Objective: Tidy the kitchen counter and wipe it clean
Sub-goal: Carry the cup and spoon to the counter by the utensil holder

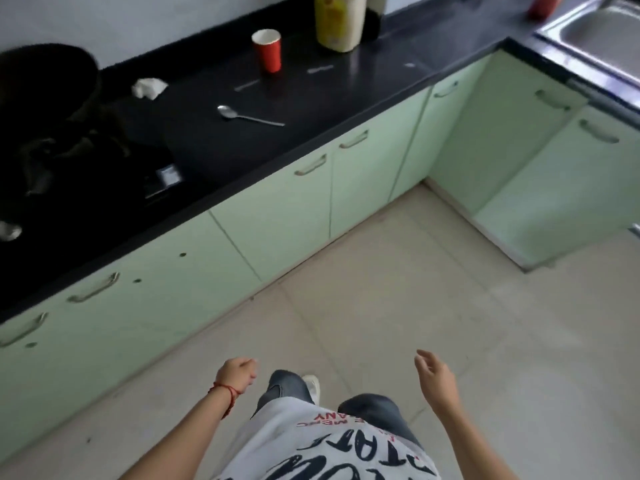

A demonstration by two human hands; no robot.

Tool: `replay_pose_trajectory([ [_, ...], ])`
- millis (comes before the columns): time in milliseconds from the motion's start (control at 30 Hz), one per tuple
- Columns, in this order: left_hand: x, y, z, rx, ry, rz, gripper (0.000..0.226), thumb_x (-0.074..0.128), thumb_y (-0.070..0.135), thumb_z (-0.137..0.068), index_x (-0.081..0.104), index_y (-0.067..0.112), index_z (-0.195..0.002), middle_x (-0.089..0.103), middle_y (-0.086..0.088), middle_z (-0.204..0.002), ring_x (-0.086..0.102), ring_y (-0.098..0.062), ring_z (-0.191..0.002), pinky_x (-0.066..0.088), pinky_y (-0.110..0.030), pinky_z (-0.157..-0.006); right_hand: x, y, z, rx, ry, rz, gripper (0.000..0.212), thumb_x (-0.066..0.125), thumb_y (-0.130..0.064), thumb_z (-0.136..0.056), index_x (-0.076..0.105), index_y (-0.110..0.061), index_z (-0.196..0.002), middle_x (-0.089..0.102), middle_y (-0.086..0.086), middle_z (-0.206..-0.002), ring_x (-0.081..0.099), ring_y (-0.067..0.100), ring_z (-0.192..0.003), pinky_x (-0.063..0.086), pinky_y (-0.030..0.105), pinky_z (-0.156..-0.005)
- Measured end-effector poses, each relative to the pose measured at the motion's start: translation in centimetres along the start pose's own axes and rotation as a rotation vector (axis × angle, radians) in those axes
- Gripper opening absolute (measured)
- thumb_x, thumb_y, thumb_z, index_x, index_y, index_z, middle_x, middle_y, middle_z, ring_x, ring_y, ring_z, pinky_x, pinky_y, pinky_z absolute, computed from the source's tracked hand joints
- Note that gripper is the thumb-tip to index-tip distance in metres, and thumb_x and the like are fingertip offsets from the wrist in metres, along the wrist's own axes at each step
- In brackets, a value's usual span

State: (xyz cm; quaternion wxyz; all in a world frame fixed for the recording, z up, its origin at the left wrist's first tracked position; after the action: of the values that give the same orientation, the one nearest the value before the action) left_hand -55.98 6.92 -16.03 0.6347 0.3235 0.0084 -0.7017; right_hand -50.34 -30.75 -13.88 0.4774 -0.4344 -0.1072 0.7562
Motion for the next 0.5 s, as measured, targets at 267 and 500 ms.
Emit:
replay_pose_trajectory([
  [267,4.9,15.4,-6.2,0.173,-0.158,-0.207,0.034,0.051,0.020,-0.090,0.052,0.017,-0.057,0.056,0.000,-0.057,0.050,-0.017,-0.052,0.031,-0.020,-0.050,-3.5,0.1,-4.9,0.176,0.131,-0.173,0.032,0.048,-0.014,-0.093,0.057,0.000,-0.120,0.062,0.020,-0.120,0.058,0.032,-0.110,0.042,0.034,-0.091],
  [500,10.2,25.3,-8.1,0.175,-0.156,-0.103,0.027,0.047,0.017,-0.093,0.050,0.017,-0.066,0.054,0.000,-0.063,0.053,-0.009,-0.048,0.033,-0.021,-0.051,-9.5,-1.9,-13.6,0.199,0.095,-0.148,0.032,0.048,-0.018,-0.093,0.057,-0.002,-0.119,0.063,0.019,-0.118,0.060,0.032,-0.107,0.045,0.038,-0.091],
])
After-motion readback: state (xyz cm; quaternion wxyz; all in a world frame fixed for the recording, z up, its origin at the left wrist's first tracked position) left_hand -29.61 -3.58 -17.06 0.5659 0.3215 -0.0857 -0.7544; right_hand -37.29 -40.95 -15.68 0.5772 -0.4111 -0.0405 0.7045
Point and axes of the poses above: each hand's wrist, its own z-axis away from the middle knuckle, its own x-axis out of the palm, y = z × x, the point moved 4 cm from there along -z, towards the middle knuckle
